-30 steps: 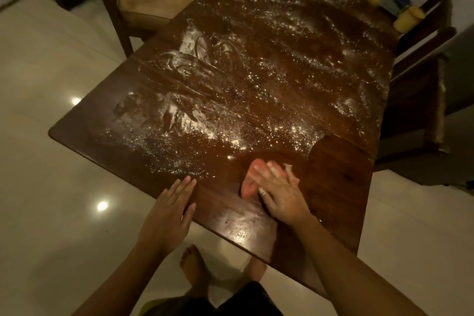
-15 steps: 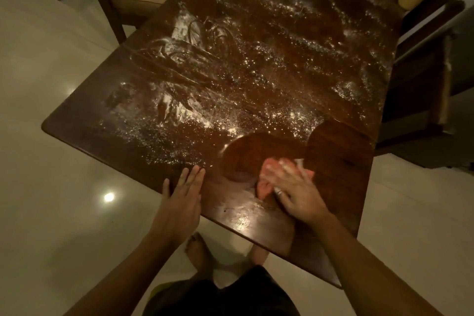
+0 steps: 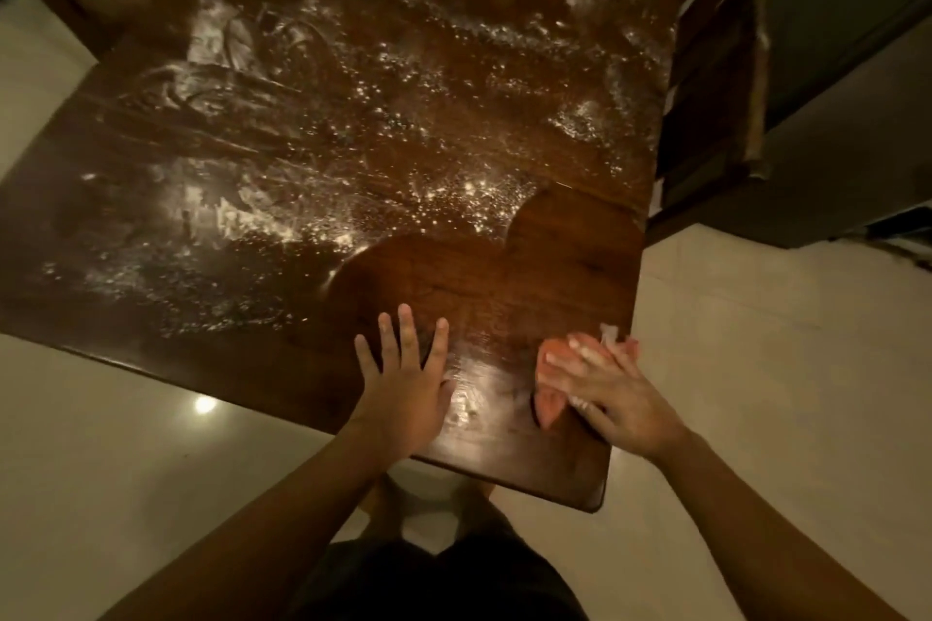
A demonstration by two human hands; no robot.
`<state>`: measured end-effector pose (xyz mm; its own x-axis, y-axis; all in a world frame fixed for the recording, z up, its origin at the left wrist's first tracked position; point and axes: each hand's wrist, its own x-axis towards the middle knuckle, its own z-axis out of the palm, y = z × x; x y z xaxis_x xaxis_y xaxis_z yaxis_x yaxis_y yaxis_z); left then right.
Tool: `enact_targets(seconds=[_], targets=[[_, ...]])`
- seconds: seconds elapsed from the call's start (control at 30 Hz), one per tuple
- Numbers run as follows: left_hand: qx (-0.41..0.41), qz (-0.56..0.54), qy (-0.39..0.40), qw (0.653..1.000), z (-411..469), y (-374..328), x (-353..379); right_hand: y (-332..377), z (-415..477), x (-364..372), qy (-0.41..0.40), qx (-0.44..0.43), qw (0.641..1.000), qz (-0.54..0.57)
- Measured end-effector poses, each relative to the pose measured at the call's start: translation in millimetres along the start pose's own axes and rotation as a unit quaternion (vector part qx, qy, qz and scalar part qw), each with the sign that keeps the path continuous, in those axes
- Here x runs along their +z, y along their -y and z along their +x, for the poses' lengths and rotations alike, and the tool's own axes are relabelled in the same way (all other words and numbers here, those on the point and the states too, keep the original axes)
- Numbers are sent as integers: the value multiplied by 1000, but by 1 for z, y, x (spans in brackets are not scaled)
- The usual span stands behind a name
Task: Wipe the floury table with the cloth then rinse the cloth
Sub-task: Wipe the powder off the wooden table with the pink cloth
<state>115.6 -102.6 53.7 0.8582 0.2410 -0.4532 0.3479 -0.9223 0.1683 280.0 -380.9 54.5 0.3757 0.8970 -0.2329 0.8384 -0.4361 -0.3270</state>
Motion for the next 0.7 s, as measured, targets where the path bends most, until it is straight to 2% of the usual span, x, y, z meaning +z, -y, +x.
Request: enact_targets(seconds=[0.07,0.13,0.17,0.2,0.27,0.33,0.4,0.43,0.5,0.6,0.67,0.7], targets=[[-22,-3,-14,1000,3,-7,6,-3,16,0,-48,96,994,8],[-34,-1,-12,999,6,-8,11,14,46,7,-121,197,973,10],[-33,0,-11,999,8,-8,12,26,58,13,-150,221,964,8],[-25,1,-12,1000,8,-8,15,39,66,18,-158,207,965,5],[-16,-9,-11,1000,8,-8,17,52,64,28,-108,66,991,-39],[-19,-35,-27,999,6,-7,20,42,47,28,-38,-105,991,-72],[-33,-69,-30,997,4,-5,19,16,38,16,-8,-181,982,-55],[-40,-82,-28,995,2,-3,16,2,40,10,-5,-172,984,-39],[-55,-113,-36,991,-5,1,9,-19,54,1,-19,-71,997,6],[-93,-157,-47,982,-23,7,7,-11,98,-5,-115,104,986,55],[-130,-175,-59,974,-36,9,6,12,131,-5,-148,133,979,45],[-152,-189,-69,968,-42,13,6,26,144,-2,-134,105,985,38]])
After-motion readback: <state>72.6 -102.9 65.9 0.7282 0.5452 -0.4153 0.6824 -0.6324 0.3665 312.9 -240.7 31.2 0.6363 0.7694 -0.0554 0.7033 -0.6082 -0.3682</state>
